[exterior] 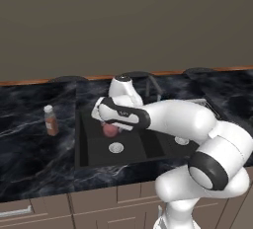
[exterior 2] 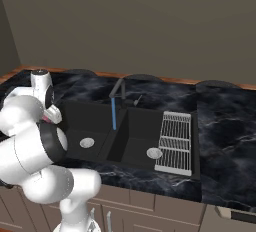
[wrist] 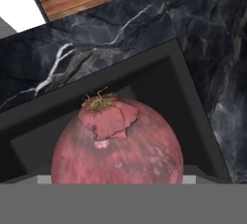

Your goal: Turn on the sink faucet. Then move the onion from the counter to the sink. Turn off the sink. Move the vegetable from the sink to the pot next to the stove. Finally move the pot to the rear right burner.

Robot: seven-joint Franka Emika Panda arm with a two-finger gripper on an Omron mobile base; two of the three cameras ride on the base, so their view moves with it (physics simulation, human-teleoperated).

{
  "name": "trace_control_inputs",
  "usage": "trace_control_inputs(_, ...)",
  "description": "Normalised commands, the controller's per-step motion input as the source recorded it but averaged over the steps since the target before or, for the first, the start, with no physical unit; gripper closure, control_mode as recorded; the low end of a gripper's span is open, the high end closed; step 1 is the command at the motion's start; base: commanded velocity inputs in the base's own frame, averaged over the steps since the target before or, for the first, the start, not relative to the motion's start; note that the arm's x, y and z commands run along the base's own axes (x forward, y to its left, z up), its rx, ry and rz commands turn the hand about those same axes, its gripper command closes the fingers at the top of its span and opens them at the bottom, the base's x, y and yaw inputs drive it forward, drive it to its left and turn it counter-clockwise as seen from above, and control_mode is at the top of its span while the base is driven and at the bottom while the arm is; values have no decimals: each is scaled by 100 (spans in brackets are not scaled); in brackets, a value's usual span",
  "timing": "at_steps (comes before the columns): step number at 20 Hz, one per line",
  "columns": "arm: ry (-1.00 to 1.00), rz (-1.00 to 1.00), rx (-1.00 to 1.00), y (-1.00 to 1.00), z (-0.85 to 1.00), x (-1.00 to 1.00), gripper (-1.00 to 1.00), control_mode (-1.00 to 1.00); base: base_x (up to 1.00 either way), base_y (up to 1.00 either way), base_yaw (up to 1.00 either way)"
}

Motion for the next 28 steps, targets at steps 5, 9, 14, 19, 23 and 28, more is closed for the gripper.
trace_control_inputs(5,0,17,-13,-19,-1,25,100,-100,0,0,0)
trace_control_inputs(9,0,19,-13,-23,-2,23,100,-100,0,0,0)
trace_control_inputs(14,0,16,-9,-25,-6,20,100,-100,0,0,0)
trace_control_inputs(19,0,17,-4,-20,-26,22,100,-100,0,0,0)
trace_control_inputs(23,0,9,0,-12,-41,12,100,-100,0,0,0)
trace_control_inputs(28,3,5,-1,-4,-38,13,100,-100,0,0,0)
